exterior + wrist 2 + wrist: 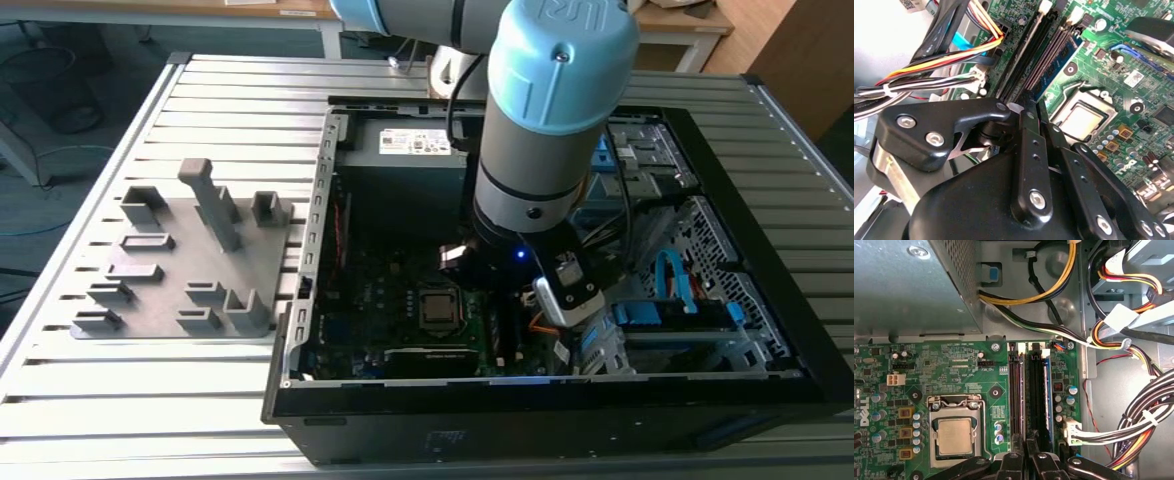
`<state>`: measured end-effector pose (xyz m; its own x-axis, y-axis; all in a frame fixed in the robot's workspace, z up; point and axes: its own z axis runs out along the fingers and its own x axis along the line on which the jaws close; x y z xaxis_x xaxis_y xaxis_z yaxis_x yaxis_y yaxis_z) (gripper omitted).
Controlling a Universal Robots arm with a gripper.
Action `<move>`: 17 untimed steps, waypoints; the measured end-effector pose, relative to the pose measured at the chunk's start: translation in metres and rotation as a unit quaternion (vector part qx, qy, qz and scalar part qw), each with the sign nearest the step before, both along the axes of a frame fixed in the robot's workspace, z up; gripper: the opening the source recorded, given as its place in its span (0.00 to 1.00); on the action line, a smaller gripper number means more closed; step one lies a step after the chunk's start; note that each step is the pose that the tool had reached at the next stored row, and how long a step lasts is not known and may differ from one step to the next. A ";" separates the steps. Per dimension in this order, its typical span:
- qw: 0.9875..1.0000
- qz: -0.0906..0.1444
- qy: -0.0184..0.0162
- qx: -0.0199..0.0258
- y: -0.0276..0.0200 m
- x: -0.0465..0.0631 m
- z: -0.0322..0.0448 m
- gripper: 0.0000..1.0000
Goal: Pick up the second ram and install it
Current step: 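Insert the second ram into the second slot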
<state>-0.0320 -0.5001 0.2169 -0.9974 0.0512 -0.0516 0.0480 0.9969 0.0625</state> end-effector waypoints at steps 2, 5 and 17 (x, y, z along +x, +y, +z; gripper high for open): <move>1.000 0.000 0.000 0.000 0.0000 0.000 0.0006 0.14; 1.000 0.005 0.001 0.000 0.0000 0.001 0.0006 0.14; 1.000 0.019 0.002 0.000 0.0000 0.002 -0.0013 0.14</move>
